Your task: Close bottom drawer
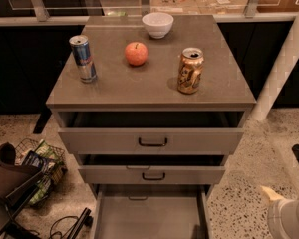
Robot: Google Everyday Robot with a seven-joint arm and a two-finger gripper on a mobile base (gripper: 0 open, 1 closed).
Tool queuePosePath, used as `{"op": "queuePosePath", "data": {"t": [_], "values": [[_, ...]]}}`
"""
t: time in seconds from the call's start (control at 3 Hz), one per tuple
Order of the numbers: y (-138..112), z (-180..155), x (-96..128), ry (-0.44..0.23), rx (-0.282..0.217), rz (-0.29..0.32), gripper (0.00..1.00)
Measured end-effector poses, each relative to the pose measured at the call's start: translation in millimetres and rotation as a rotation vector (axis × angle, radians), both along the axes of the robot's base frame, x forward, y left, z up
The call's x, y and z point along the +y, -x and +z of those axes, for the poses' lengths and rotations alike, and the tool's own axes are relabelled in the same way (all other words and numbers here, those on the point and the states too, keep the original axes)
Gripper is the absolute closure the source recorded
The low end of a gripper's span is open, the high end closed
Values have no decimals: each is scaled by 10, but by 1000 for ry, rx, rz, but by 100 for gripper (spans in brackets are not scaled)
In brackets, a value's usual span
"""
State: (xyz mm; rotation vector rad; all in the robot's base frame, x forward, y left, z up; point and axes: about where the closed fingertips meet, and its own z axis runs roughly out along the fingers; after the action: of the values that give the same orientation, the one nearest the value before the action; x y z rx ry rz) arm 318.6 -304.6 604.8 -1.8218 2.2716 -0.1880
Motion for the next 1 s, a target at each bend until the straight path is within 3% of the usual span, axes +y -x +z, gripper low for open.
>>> {"op": "queuePosePath", "data": {"t": [0.67, 1.0], "values": [[315, -1146, 360, -116, 37, 68, 0], [315, -1145, 360, -116, 37, 68, 0]]}}
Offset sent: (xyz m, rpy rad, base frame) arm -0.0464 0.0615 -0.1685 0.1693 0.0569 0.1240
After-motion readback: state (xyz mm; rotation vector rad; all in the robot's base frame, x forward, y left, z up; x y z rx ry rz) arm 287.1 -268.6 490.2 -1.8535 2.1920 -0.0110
